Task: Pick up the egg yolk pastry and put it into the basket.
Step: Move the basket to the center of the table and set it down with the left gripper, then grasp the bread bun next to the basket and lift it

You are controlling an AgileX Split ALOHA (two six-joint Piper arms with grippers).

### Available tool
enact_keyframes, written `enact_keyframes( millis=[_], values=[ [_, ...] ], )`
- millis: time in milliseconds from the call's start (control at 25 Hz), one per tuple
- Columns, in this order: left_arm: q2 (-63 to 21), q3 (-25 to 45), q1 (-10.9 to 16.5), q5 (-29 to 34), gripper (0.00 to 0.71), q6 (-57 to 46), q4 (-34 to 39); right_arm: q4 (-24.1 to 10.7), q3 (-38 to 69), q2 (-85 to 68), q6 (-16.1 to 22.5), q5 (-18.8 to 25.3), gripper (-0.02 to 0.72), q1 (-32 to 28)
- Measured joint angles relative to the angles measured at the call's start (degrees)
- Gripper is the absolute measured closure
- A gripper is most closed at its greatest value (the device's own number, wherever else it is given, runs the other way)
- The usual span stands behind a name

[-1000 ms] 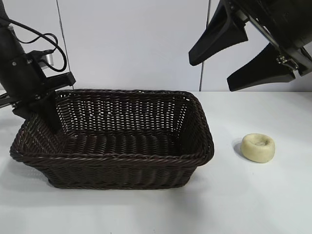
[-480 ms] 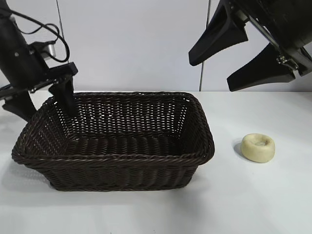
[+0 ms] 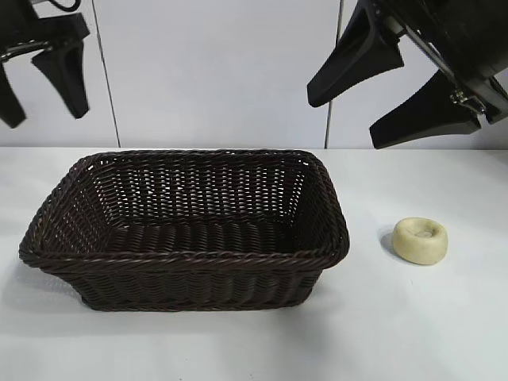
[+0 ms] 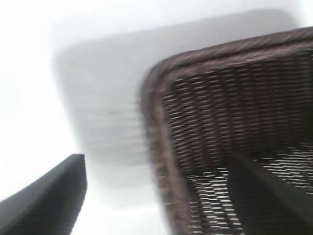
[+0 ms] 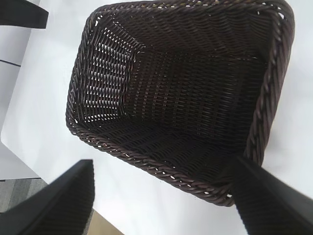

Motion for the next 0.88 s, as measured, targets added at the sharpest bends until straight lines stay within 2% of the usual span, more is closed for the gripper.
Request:
enact_keyframes(
  millis=[120,360,520,680,880],
  values=[
    [0.0,0.0,0.5,0.1,0.136,-1.7,4.2,0.0,0.0,0.0,0.0,0.0,0.146,0.0],
    [0.0,0.0,3.9,1.0,0.136,-2.2,5.1,0.0,0.0,0.0,0.0,0.0,0.146,0.0],
    [-1.0,0.0,5.2,1.1,0.138,-2.6,5.4,0.0,0.0,0.0,0.0,0.0,0.146,0.0],
    [-5.8,0.9,5.2,1.2,0.139,-2.7,5.4,0.0,0.0,0.0,0.0,0.0,0.146,0.0],
    [-16.0,7.2,5.2,1.2,0.139,-2.8,5.4,0.0,0.0,0.0,0.0,0.0,0.146,0.0]
  ],
)
